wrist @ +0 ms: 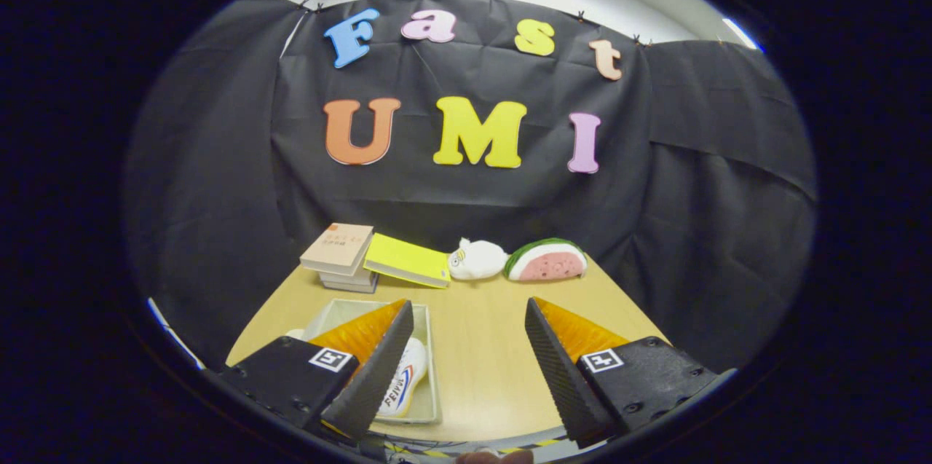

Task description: Open the storage box then place both shoes into the box .Put the left shoe in first, then the right shoe, with the right side of both shoes facing outward in a uniform manner.

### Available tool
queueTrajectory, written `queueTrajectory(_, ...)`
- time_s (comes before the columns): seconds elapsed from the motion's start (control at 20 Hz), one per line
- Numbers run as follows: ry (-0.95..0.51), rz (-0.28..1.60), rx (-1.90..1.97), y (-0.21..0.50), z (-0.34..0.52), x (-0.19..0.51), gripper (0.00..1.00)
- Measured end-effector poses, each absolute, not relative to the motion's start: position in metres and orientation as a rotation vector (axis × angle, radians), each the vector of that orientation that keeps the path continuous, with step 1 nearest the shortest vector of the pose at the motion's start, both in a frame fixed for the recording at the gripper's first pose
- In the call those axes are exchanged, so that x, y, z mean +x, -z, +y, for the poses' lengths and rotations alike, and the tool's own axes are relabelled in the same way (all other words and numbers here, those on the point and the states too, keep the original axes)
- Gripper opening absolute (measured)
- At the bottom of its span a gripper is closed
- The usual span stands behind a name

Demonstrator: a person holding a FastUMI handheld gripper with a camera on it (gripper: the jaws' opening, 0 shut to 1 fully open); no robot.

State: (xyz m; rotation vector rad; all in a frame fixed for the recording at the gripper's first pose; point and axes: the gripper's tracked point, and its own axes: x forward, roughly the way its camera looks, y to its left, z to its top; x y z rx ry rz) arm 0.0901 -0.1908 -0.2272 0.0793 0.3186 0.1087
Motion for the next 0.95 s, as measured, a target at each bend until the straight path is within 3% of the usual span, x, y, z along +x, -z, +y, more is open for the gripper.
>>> queueTrajectory(0.95, -0.157, 0.270, 0.083, 0.216, -0.178, 0.076, 0.99)
